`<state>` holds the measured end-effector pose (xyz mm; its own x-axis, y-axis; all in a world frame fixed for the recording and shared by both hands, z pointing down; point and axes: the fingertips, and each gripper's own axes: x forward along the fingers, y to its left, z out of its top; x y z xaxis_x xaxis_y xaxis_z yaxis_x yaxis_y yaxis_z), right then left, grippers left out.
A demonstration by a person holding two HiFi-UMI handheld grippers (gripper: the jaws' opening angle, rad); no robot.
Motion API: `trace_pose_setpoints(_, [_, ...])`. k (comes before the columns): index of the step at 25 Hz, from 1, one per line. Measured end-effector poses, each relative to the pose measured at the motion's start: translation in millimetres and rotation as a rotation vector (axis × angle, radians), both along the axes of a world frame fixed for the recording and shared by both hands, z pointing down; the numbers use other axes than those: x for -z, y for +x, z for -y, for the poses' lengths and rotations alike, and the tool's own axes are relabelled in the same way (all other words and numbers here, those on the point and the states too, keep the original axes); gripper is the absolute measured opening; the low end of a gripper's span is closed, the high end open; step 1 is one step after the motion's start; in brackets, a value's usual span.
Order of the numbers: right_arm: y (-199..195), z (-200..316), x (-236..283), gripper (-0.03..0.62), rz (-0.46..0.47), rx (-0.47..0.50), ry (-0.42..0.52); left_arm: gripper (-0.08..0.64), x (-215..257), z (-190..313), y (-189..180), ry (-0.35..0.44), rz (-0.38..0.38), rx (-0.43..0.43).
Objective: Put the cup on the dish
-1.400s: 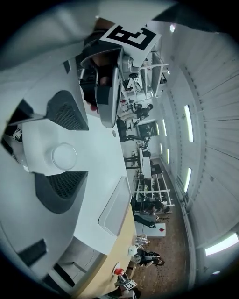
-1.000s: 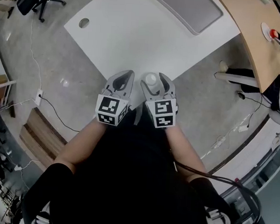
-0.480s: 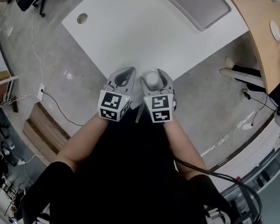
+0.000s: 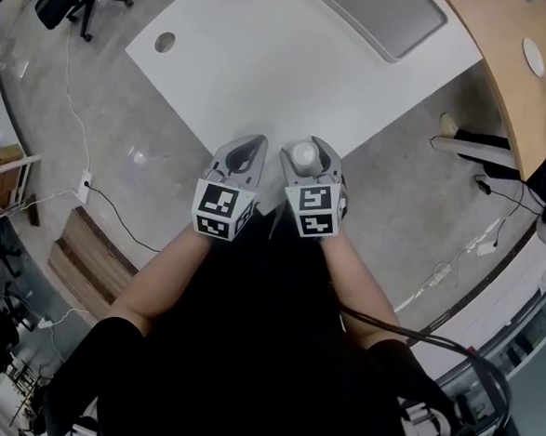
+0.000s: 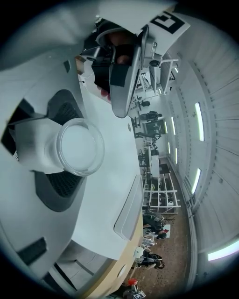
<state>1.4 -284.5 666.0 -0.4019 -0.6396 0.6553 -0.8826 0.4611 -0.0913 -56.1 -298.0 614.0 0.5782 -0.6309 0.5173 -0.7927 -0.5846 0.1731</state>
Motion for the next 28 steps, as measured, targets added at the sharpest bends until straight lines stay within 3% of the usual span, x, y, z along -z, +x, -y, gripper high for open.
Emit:
trace_pose_setpoints(21, [0.3,-38.4,180.0,0.250,0.021,-0.105,0.179,0.006,143.0,-20.1,-5.0,0.237,-0.145,-0.103])
trace_pose_setpoints(28, [-9.9,-50.5,231.4,0.250,0.029,-0.098,0.235,0.006,198.7,-28.8,-10.8,0.325,-0.187,-0.124])
